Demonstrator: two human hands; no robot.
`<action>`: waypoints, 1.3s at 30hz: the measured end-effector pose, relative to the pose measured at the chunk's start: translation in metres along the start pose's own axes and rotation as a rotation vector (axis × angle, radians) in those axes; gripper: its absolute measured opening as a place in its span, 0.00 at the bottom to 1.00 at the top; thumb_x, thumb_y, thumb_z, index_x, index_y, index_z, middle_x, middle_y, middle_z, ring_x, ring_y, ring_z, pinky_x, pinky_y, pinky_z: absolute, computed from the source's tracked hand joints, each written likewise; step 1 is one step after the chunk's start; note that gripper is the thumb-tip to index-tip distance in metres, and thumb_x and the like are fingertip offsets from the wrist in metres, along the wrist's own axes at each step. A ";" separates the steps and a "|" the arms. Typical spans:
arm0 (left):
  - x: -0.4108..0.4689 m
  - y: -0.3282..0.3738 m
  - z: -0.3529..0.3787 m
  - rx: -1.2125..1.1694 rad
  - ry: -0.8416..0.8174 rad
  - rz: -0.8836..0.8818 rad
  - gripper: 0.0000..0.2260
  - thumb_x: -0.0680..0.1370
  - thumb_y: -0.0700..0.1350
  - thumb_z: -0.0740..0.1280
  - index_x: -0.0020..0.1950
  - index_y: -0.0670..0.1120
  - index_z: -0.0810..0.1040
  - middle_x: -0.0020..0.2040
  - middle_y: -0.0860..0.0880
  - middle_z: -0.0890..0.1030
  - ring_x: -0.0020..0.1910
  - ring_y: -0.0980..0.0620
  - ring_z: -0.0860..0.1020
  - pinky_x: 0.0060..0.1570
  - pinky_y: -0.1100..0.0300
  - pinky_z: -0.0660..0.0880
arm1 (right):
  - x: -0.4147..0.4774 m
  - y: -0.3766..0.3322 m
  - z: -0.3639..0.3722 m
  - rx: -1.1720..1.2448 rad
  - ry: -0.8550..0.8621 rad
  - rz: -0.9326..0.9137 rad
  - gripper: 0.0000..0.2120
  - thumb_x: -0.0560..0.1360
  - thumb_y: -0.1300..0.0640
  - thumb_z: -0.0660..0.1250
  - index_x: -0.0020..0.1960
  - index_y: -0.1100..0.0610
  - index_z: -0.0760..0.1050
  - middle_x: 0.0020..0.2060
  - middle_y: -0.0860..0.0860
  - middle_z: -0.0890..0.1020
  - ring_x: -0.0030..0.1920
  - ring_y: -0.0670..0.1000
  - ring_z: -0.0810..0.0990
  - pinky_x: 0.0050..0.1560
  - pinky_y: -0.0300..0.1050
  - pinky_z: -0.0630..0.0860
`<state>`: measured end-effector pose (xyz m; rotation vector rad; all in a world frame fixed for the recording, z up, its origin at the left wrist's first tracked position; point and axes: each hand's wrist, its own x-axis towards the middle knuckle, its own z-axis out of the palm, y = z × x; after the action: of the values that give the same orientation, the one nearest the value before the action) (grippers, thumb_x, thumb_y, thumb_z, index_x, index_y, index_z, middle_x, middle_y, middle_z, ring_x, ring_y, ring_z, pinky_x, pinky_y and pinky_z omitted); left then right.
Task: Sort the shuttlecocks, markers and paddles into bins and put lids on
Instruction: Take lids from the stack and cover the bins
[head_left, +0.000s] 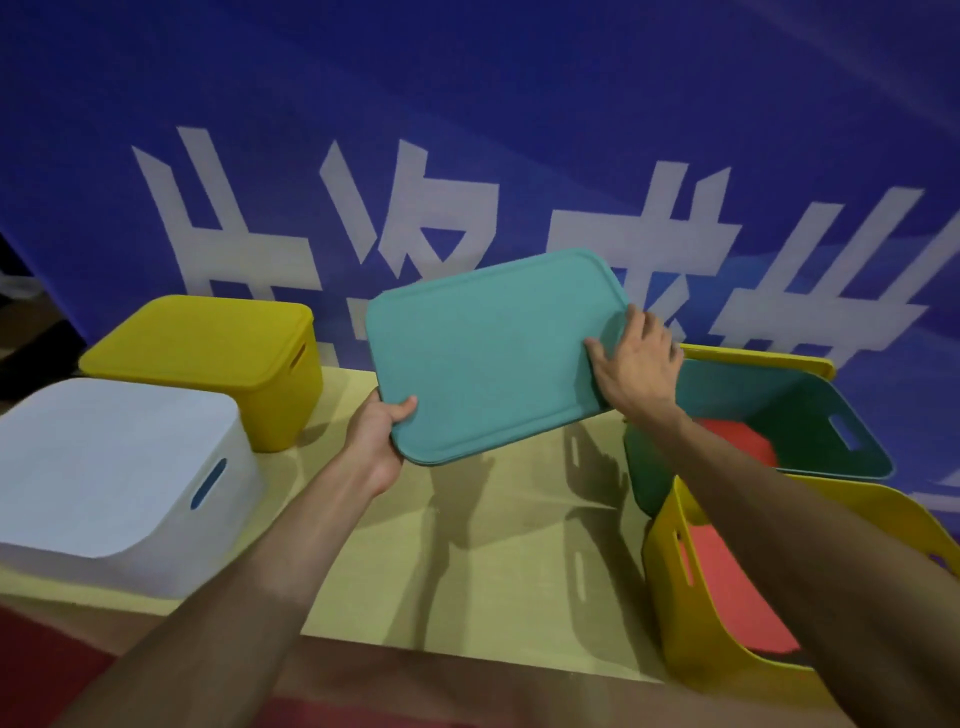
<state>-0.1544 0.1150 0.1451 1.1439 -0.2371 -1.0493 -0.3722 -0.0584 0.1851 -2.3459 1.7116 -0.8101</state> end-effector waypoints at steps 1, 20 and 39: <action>-0.003 -0.006 0.012 0.016 -0.011 -0.003 0.17 0.77 0.32 0.61 0.63 0.46 0.73 0.57 0.46 0.81 0.55 0.44 0.80 0.52 0.49 0.77 | 0.004 0.016 -0.009 0.031 -0.004 0.020 0.31 0.77 0.42 0.60 0.72 0.59 0.58 0.66 0.60 0.67 0.67 0.61 0.67 0.66 0.61 0.64; 0.004 -0.171 0.243 0.486 0.153 0.016 0.15 0.77 0.46 0.64 0.63 0.45 0.72 0.55 0.45 0.80 0.51 0.48 0.79 0.38 0.56 0.74 | 0.048 0.320 -0.069 0.295 -0.153 0.271 0.27 0.75 0.50 0.67 0.69 0.62 0.69 0.63 0.60 0.76 0.62 0.60 0.74 0.62 0.55 0.72; 0.047 -0.219 0.304 0.819 -0.004 0.031 0.16 0.81 0.47 0.56 0.69 0.49 0.66 0.54 0.49 0.75 0.45 0.55 0.74 0.39 0.59 0.71 | 0.065 0.398 -0.045 0.154 -0.189 0.363 0.20 0.76 0.50 0.65 0.60 0.65 0.74 0.53 0.61 0.81 0.53 0.60 0.78 0.54 0.53 0.75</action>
<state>-0.4457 -0.1170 0.0835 1.8573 -0.7300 -0.9425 -0.7172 -0.2478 0.0857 -1.8683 1.8410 -0.6095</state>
